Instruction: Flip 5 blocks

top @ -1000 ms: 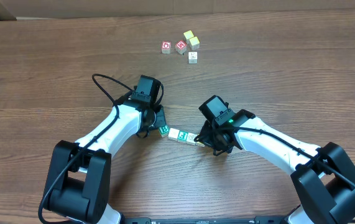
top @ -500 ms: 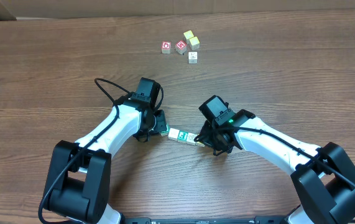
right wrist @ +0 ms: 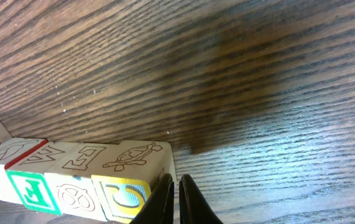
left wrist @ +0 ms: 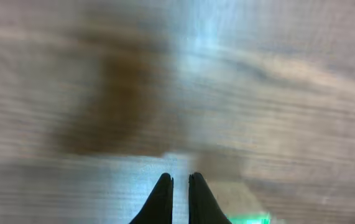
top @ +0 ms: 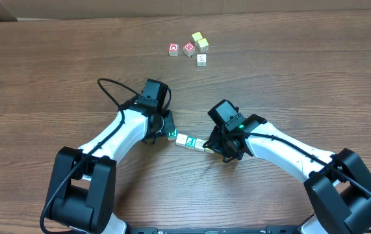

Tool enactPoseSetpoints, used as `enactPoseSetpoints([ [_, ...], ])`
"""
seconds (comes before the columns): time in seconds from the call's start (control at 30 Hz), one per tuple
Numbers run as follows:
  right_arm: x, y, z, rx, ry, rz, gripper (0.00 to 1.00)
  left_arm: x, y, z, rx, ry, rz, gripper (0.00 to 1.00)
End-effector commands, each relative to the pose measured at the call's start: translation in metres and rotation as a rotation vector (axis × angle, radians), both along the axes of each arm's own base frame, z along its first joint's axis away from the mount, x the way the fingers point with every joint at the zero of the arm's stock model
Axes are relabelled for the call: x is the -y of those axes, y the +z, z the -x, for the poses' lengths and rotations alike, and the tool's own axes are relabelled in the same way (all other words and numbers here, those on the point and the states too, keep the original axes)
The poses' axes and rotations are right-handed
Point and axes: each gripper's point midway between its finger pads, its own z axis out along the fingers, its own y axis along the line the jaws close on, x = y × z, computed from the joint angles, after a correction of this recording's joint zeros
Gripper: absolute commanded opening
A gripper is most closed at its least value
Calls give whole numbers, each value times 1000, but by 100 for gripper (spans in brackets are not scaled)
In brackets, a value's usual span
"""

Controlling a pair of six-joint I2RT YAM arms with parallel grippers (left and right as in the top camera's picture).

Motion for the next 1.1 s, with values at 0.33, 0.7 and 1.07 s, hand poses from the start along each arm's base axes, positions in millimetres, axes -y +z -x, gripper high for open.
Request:
enactPoseSetpoints([
  [0.33,0,-3,2,-2,8,5,8,21,12,-30,116,-23,82,4],
  [0.7,0,-3,2,-2,9,5,8,23,7,-18,68,-32,100,4],
  [1.07,0,-3,2,-2,8,5,8,29,6,-11,38,-45,138,4],
])
